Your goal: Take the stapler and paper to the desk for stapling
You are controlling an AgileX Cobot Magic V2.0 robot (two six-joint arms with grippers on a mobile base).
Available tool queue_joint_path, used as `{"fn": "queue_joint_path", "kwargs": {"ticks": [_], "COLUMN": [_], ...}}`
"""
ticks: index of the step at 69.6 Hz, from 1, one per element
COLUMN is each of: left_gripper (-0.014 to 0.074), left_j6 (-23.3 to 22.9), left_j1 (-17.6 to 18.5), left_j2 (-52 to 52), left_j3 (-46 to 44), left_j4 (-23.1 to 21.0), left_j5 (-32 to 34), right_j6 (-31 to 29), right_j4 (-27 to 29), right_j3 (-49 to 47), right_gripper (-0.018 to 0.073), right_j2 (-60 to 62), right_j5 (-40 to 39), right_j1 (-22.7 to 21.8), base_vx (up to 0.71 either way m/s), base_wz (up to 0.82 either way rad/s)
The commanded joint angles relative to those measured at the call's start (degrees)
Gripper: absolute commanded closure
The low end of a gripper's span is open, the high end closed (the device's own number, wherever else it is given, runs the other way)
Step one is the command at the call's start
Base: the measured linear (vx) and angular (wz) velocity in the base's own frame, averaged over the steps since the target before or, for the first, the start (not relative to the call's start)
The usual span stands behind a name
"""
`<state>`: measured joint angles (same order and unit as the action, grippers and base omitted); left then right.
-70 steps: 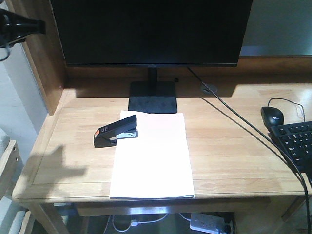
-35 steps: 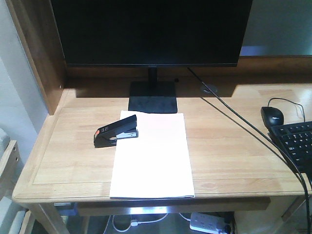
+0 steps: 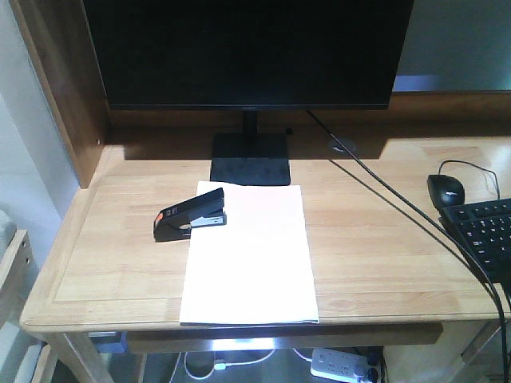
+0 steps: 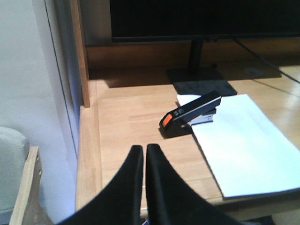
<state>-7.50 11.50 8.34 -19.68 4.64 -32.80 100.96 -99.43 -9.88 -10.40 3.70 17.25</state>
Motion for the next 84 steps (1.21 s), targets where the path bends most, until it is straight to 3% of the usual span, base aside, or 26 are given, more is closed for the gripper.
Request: {"fn": "queue_joint_path", "kwargs": {"ticks": [1,84], "left_gripper": [0.0603,0.0603], "left_j6": [0.59,0.60], "left_j1": [0.42,0.42], "left_j2": [0.43,0.43], "left_j3": [-1.25,-1.25], "left_j4": [2.43,3.38], "left_j5": [2.75,2.50], "right_j6": [-0.43,-1.19], "right_j4": [-3.70,-3.70], "right_j3": [-1.62,-1.62], "right_gripper": [-0.0018,-0.0018], "right_j2": [-0.68,-0.68], "right_j5": [0.86,1.39], "right_j1": [-0.05,-0.05], "base_vx": [0.00,0.00], "base_wz": [0.00,0.00]}}
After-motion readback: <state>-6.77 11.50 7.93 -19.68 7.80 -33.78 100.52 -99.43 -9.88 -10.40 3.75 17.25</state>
